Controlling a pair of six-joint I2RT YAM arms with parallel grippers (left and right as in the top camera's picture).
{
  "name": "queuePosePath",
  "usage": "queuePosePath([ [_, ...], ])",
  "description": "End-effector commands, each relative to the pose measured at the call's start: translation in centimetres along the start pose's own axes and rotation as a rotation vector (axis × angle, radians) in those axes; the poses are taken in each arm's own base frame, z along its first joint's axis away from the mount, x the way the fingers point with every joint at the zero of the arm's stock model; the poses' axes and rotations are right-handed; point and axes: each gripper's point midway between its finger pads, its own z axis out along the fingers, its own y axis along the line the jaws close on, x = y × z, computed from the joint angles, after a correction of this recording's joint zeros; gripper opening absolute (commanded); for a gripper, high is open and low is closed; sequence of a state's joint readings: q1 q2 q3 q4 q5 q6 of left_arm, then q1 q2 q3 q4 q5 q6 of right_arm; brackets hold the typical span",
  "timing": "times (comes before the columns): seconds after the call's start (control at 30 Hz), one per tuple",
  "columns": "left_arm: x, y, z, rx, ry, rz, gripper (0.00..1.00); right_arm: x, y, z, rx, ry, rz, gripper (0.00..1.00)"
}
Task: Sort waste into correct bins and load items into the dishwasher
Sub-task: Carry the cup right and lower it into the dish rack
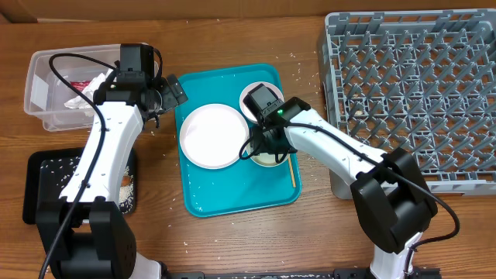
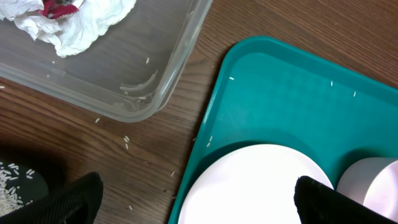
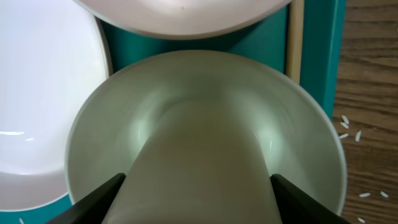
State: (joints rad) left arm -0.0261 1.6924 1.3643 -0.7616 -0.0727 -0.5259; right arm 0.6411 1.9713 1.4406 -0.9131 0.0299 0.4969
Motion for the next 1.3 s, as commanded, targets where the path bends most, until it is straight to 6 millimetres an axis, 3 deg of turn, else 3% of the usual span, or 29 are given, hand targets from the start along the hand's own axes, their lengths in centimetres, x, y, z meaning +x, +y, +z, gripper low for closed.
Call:
queuePosePath([
  [0.0,-1.1,-0.6,-1.5,0.018,-0.049,-0.019,1.0,-2.7,0.5,-3.8,-0.029,-0.093,0.016,0.65],
  [0.13,-1.1,-0.6,-1.5,0.018,-0.049,-0.019,1.0,-4.1,-0.3,-7.1,-0.012,-0.152,0.032,0.63],
  [0.23,-1.1,-0.6,-1.5,0.018,-0.049,-0.019,1.0,-6.2,-2.3,-10.5,0.01,-0.232,0.083,0.56],
  [0.43,-1.1,-0.6,-1.5,0.018,-0.049,-0.019,1.0,-11.2,-10.4,-16.7,0.051,-0.411,0.231,0.57],
  [0.6,-1.1,-0.6,-1.5,0.018,-0.049,-0.019,1.0,-14.2,-20.8,-19.5,0.121,-0.521,0.411,0.57],
  [0.73,-1.1,-0.6,-1.5,0.018,-0.049,-0.019,1.0,-14.4,-29.7,-20.3,0.188,-0.569,0.591,0.57],
  [0.87,-1.1,-0.6,-1.5,0.018,-0.049,-0.019,1.0,-13.7,-36.3,-20.1,0.19,-0.581,0.716,0.57],
  [1.07,-1.1,-0.6,-1.5,0.018,-0.049,-0.019,1.0,-13.4,-40.1,-17.9,0.097,-0.55,0.759,0.62],
  [1.27,-1.1,-0.6,-1.5,0.018,-0.049,-0.019,1.0,-12.9,-39.4,-15.1,0.067,-0.458,0.726,0.66],
])
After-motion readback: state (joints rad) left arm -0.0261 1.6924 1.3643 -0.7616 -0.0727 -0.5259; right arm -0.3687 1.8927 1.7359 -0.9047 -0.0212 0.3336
